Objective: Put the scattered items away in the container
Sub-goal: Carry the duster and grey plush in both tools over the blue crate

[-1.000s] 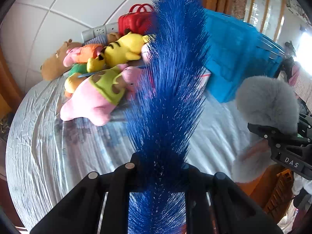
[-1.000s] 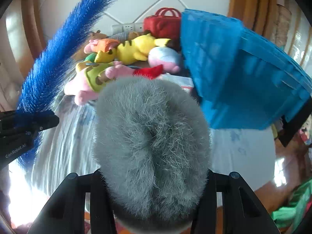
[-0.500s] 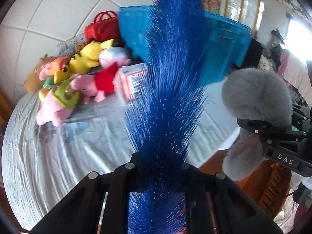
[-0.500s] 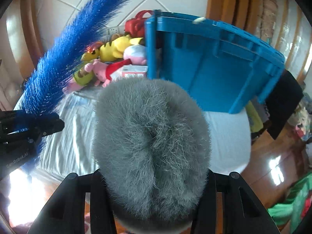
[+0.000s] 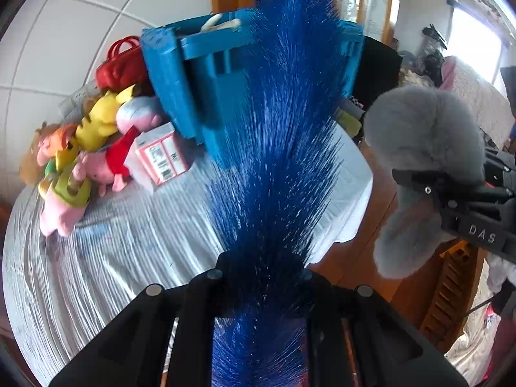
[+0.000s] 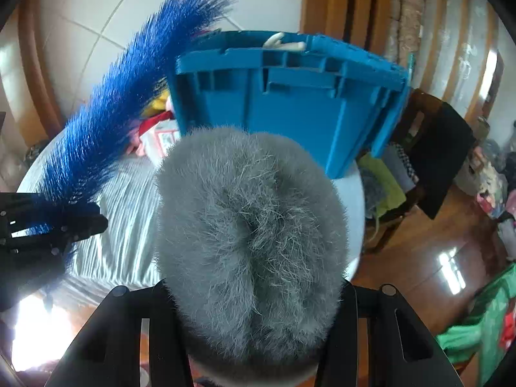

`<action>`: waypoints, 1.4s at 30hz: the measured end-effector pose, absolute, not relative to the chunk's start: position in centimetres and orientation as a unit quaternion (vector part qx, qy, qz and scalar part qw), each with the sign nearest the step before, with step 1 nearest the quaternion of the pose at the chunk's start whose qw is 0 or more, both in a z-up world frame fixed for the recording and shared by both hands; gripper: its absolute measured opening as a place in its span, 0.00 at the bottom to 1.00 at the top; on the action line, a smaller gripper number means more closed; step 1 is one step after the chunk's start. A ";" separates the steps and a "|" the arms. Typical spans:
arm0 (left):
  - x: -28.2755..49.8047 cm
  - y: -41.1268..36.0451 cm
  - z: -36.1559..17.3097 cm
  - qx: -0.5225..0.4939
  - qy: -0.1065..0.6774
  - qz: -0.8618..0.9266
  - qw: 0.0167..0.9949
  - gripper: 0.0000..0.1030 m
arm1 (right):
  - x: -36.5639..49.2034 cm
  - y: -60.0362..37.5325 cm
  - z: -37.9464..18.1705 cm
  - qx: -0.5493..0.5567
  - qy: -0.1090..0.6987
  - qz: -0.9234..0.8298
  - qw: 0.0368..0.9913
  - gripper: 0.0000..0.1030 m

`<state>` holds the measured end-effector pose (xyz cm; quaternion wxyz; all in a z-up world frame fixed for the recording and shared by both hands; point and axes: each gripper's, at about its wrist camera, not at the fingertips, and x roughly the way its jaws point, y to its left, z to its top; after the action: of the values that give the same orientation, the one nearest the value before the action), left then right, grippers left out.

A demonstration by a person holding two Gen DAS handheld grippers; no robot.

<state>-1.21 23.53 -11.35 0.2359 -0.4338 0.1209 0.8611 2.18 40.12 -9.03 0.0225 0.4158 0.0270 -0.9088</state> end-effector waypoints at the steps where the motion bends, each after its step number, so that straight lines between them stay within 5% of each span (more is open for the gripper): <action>1: -1.4 23.9 -11.1 -0.433 0.122 0.860 0.240 0.13 | 2.1 40.4 -8.7 0.413 0.028 -0.910 0.020 0.41; 11: -6.4 27.3 -4.2 -0.416 0.135 0.852 0.289 0.13 | -1.6 41.7 -2.2 0.376 0.047 -0.925 0.027 0.41; 23: -21.7 31.6 4.2 -0.447 0.125 0.848 0.258 0.13 | -13.9 45.3 7.7 0.348 0.042 -0.935 0.042 0.41; 34: -34.6 35.3 8.1 -0.446 0.076 0.877 0.159 0.13 | -29.9 47.7 12.1 0.355 0.085 -0.928 0.069 0.40; 42: -44.3 36.3 6.0 -0.483 0.023 0.871 0.081 0.13 | -42.1 48.5 9.6 0.402 0.108 -0.901 0.120 0.40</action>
<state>-44.27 36.27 6.04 0.0812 -0.4833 0.0226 0.8714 -42.09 48.52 9.64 0.1205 0.4023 0.1083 -0.9011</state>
